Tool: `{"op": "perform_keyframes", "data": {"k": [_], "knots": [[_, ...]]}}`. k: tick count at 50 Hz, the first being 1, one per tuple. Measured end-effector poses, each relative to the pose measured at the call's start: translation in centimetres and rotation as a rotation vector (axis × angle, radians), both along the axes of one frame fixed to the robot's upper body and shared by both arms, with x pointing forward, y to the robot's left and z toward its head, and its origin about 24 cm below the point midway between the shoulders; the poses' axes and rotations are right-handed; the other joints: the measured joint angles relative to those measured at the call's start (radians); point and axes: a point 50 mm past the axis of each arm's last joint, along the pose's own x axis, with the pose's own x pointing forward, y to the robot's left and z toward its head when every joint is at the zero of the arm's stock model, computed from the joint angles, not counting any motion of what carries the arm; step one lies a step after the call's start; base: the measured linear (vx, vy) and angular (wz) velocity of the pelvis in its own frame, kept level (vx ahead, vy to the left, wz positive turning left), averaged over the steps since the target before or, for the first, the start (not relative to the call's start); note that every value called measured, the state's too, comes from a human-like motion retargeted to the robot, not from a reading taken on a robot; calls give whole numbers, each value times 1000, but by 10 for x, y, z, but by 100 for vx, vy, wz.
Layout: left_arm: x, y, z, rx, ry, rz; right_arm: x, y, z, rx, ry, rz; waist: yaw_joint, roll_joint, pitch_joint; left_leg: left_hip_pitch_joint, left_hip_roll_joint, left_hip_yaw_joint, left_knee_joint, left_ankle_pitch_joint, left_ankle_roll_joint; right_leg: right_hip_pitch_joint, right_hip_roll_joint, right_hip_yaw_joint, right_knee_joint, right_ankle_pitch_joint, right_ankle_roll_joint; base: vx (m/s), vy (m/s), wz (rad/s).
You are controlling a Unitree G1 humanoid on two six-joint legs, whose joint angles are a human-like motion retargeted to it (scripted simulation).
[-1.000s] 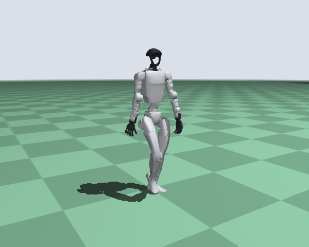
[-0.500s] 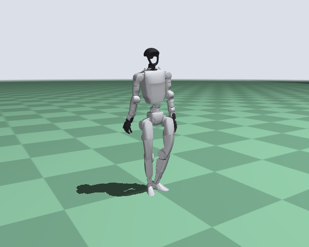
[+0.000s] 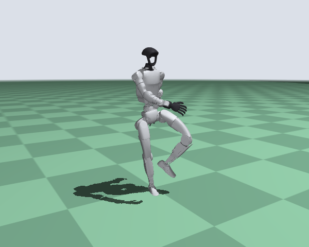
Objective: Upper body actions
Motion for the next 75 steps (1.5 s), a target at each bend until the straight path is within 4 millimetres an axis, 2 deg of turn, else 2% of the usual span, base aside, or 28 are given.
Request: {"op": "perform_keyframes", "data": {"k": [2, 4, 5, 7, 8, 10, 12, 13, 15, 17, 20, 25, 29, 32, 35, 37, 38, 39, 42, 44, 47, 50, 53, 55, 59, 66, 70, 75], "knots": [[27, 4, -7, 4, -95, -114, -20, -12, -38, -86, 86, -20, -35, 30, -57, 175, -83, -19, -223, 14, -10, 10, 12, -48, -8, -14, 21, 13, 13, 84], [48, 2, -12, 8, -150, -238, -58, -33, -91, -199, 246, -34, -99, 79, -121, 340, -256, -124, -547, 76, -41, 40, 32, -108, 2, -48, 45, 35, 26, 144], [58, 1, -13, 12, -169, -297, -84, -45, -117, -258, 343, -35, -149, 109, -153, 421, -356, -212, -732, 120, -63, 56, 50, -142, 11, -67, 57, 43, 31, 215], [91, 2, -16, 30, -243, -404, -145, -73, -166, -367, 574, -91, -264, 160, -211, 603, -473, -317, -1108, -41, -94, 53, 94, -223, 63, -98, 79, 39, 29, 182], [110, 2, -16, 35, -292, -455, -182, -87, -187, -418, 709, -144, -285, 182, -223, 692, -489, -298, -1278, -153, -69, 55, 115, -243, 103, -80, 92, 24, 25, 133], [168, 2, -12, 57, -440, -570, -252, -114, -215, -486, 990, -317, -395, 240, -248, 784, -449, -138, -1526, -128, 1, -6, 94, -475, 284, 157, 101, -9, 16, 198], [253, 7, 9, 142, -668, -667, -294, -134, -223, -485, 1252, -536, -468, 239, -186, 685, -383, -397, -1457, -85, -75, -290, -22, -383, 716, 350, 123, -55, 15, 103], [294, 7, 27, 209, -792, -724, -318, -139, -223, -449, 1398, -658, -439, 225, -152, 665, -373, -359, -1458, -63, -71, -467, 62, -169, 889, 365, 140, -61, 15, -35], [371, 11, 76, 330, -1047, -863, -364, -151, -216, -303, 1654, -908, -451, 202, -80, 678, -430, -359, -1489, -46, -31, -672, -78, -183, 1237, 242, 48, -47, 21, -1], [422, 17, 128, 469, -1229, -982, -402, -162, -208, -114, 1825, -1080, -480, 234, -15, 670, -410, -406, -1474, -41, -18, -808, -161, -243, 1434, 185, -7, -32, 22, 70], [451, 33, 176, 727, -1358, -968, -442, -170, -197, -129, 1913, -1301, -572, 275, 11, 627, -368, -480, -1449, -35, -27, -986, -89, -251, 1515, 128, -6, -13, 9, 7], [433, 30, 166, 842, -1443, -858, -498, -182, -180, -325, 1780, -1564, -537, 295, -128, 618, -375, -422, -1480, -22, -23, -1001, -93, -250, 1495, 71, -45, 38, -1, -61], [398, 21, 121, 681, -1347, -844, -490, -166, -187, -246, 1827, -1444, -496, 287, -168, 627, -367, -391, -1493, -20, -36, -765, -44, -189, 1283, 120, 13, 2, -9, -62], [343, 20, 67, 481, -1156, -817, -461, -162, -198, -158, 1831, -1261, -454, 274, -189, 669, -381, -315, -1510, -30, -41, -502, 16, -111, 955, 177, 39, 14, -3, -102], [264, 14, 17, 380, -887, -719, -430, -153, -209, -174, 1764, -1125, -435, 241, -229, 698, -434, -288, -1521, -37, -43, -180, 63, -44, 406, 315, 83, 19, -10, -22], [209, 11, -4, 344, -679, -625, -404, -148, -216, -213, 1662, -1039, -444, 202, -253, 710, -490, -310, -1519, -42, -39, 3, 105, -2, 134, 64, 190, 12, -16, 4], [180, 13, -10, 317, -574, -586, -391, -145, -219, -241, 1611, -983, -407, 185, -275, 717, -503, -279, -1525, -48, -45, 61, 42, -208, 63, -32, 160, 11, -17, -93], [150, 15, -14, 273, -466, -573, -379, -141, -221, -262, 1573, -921, -382, 166, -299, 724, -520, -262, -1536, -50, -51, 71, 20, -269, 9, -40, 139, 17, -13, -114], [70, 14, -12, 95, -148, -589, -337, -128, -225, -285, 1478, -709, -240, 131, -394, 689, -529, -176, -1570, -41, -74, -13, -6, -150, -36, 29, 163, 3, -15, -158], [34, 6, -7, 16, -28, -553, -298, -125, -224, -288, 1361, -584, -198, 123, -431, 651, -521, -149, -1582, -32, -89, -101, 11, -97, 3, 7, 130, -20, -13, -102], [1, -10, -1, -75, -8, -371, -239, -118, -213, -323, 1140, -418, -269, 143, -361, 678, -507, -141, -1587, -9, -92, -89, 26, -49, 0, 19, 117, -13, -15, 37], [-2, -24, -1, -113, -29, -229, -198, -111, -200, -323, 940, -363, -354, 169, -286, 697, -483, -155, -1576, 6, -95, -34, 33, -119, -19, 18, 118, -24, -4, 77], [9, -28, -4, -94, -45, -226, -194, -113, -197, -262, 887, -414, -410, 184, -271, 680, -473, -205, -1559, 20, -96, -15, 36, -167, -37, 17, 118, -16, 2, 94], [16, -23, -7, -62, -62, -276, -212, -118, -204, -222, 950, -488, -390, 175, -284, 678, -481, -211, -1562, 29, -98, -8, 34, -184, -44, 14, 111, 9, -2, 44], [35, -2, -11, 5, -124, -434, -275, -129, -220, -191, 1214, -631, -299, 144, -318, 675, -491, -213, -1575, 51, -104, -9, 25, -200, -37, 4, 108, 12, -5, 21], [86, 5, -17, 19, -277, -517, -352, -140, -222, -402, 1451, -674, -309, 138, -326, 657, -486, -258, -1573, 79, -110, 6, 30, -243, -51, -4, 108, -3, -2, 36], [98, 3, -18, 12, -345, -510, -379, -141, -219, -452, 1555, -663, -317, 143, -335, 659, -484, -258, -1584, 93, -115, 2, 36, -244, -50, -4, 106, 0, 0, -5], [97, 2, -17, -30, -364, -527, -383, -139, -219, -451, 1562, -646, -330, 155, -336, 670, -476, -237, -1605, 116, -129, -5, 49, -232, -47, -1, 99, 0, -2, -13]]}}
